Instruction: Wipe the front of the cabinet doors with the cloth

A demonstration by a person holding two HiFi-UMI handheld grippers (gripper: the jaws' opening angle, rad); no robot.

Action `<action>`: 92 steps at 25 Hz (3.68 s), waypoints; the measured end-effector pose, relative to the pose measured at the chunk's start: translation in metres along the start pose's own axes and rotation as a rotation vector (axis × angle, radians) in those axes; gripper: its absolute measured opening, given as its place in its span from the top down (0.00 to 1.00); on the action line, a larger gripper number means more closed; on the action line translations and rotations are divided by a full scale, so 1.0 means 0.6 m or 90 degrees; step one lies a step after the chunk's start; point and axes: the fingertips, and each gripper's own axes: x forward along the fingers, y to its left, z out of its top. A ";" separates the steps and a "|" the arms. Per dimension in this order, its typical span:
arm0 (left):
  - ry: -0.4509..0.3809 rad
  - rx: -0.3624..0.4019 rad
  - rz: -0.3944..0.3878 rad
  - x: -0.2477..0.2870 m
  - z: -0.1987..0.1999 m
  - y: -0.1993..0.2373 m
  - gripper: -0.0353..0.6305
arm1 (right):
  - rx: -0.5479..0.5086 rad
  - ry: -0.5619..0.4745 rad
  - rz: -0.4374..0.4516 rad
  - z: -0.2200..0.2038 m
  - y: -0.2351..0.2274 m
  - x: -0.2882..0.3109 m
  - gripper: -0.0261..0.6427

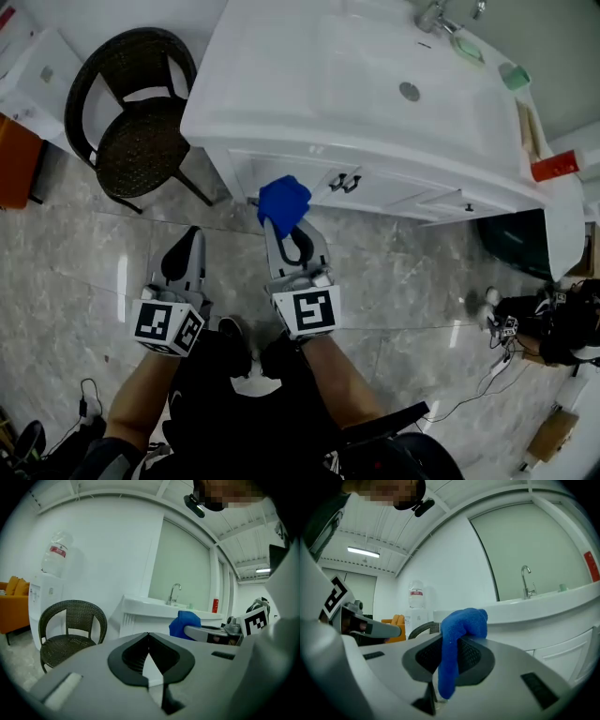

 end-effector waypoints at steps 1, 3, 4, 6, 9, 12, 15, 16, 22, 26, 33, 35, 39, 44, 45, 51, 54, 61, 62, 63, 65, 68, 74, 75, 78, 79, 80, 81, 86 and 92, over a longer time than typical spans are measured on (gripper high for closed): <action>0.002 0.003 -0.003 0.015 -0.020 0.004 0.94 | -0.005 -0.003 0.006 -0.021 0.001 0.009 0.89; 0.001 0.007 -0.006 0.044 -0.053 0.011 0.94 | -0.009 -0.002 0.013 -0.063 0.000 0.024 0.89; -0.002 0.009 -0.004 0.058 -0.066 0.016 0.94 | -0.011 0.002 0.018 -0.082 0.000 0.033 0.89; -0.014 0.021 0.004 0.085 -0.088 0.025 0.94 | -0.024 0.004 0.033 -0.112 0.000 0.056 0.89; -0.033 0.047 0.011 0.112 -0.125 0.036 0.94 | -0.049 -0.044 0.050 -0.141 0.000 0.091 0.89; -0.057 0.058 0.014 0.128 -0.165 0.047 0.94 | -0.076 -0.079 0.062 -0.170 0.005 0.118 0.89; -0.069 0.054 0.019 0.137 -0.203 0.058 0.94 | -0.102 -0.080 0.080 -0.195 0.021 0.143 0.89; -0.070 0.053 0.020 0.137 -0.213 0.060 0.94 | -0.111 -0.072 0.083 -0.202 0.025 0.150 0.89; -0.088 0.060 0.028 0.114 -0.225 0.075 0.94 | -0.152 -0.092 0.087 -0.204 0.044 0.193 0.89; -0.087 0.064 0.034 0.104 -0.229 0.081 0.94 | -0.178 -0.078 0.093 -0.223 0.057 0.230 0.89; -0.081 0.055 -0.003 0.144 -0.237 0.058 0.94 | -0.140 -0.054 0.009 -0.246 -0.036 0.209 0.89; -0.078 0.052 -0.017 0.161 -0.246 0.046 0.94 | -0.132 -0.062 -0.023 -0.240 -0.077 0.191 0.89; -0.065 0.050 -0.053 0.185 -0.272 0.002 0.94 | -0.112 -0.061 -0.110 -0.243 -0.170 0.127 0.89; -0.051 0.061 -0.123 0.214 -0.286 -0.078 0.94 | -0.087 -0.035 -0.230 -0.256 -0.289 0.035 0.89; -0.050 0.063 -0.136 0.217 -0.287 -0.092 0.94 | -0.080 -0.030 -0.249 -0.260 -0.308 0.020 0.89; -0.053 0.056 -0.160 0.223 -0.294 -0.114 0.94 | -0.063 -0.018 -0.281 -0.271 -0.338 -0.022 0.89; -0.059 0.052 -0.150 0.219 -0.291 -0.102 0.94 | -0.070 -0.027 -0.259 -0.267 -0.308 -0.014 0.89; -0.066 0.037 -0.084 0.194 -0.286 -0.015 0.94 | -0.068 -0.061 -0.097 -0.277 -0.132 0.090 0.89; -0.064 0.032 -0.068 0.187 -0.288 0.003 0.94 | -0.071 -0.059 -0.065 -0.284 -0.100 0.112 0.89; -0.061 0.029 -0.051 0.180 -0.291 0.023 0.94 | -0.076 -0.056 -0.036 -0.291 -0.069 0.133 0.89; -0.055 0.025 -0.020 0.164 -0.300 0.058 0.94 | -0.088 -0.051 0.014 -0.303 -0.014 0.173 0.89; -0.050 0.024 0.019 0.143 -0.314 0.098 0.94 | -0.113 -0.046 0.063 -0.322 0.043 0.224 0.89; -0.029 0.030 0.034 0.127 -0.338 0.111 0.94 | -0.107 -0.028 0.033 -0.353 0.022 0.255 0.89; -0.029 0.032 0.030 0.127 -0.339 0.107 0.94 | -0.102 -0.025 0.014 -0.355 0.005 0.251 0.89; -0.032 0.034 0.015 0.137 -0.338 0.090 0.94 | -0.088 -0.017 -0.046 -0.360 -0.053 0.228 0.89; -0.033 0.034 0.006 0.141 -0.338 0.081 0.94 | -0.088 -0.012 -0.068 -0.363 -0.076 0.215 0.89; -0.035 0.035 -0.006 0.147 -0.337 0.069 0.94 | -0.088 -0.007 -0.091 -0.365 -0.099 0.201 0.89; -0.036 0.036 -0.018 0.153 -0.337 0.057 0.94 | -0.088 -0.002 -0.115 -0.367 -0.123 0.185 0.89; -0.029 0.035 -0.085 0.174 -0.346 -0.007 0.94 | -0.082 0.024 -0.227 -0.376 -0.227 0.102 0.89; -0.033 0.049 -0.141 0.189 -0.345 -0.070 0.94 | -0.072 0.053 -0.318 -0.389 -0.294 0.023 0.89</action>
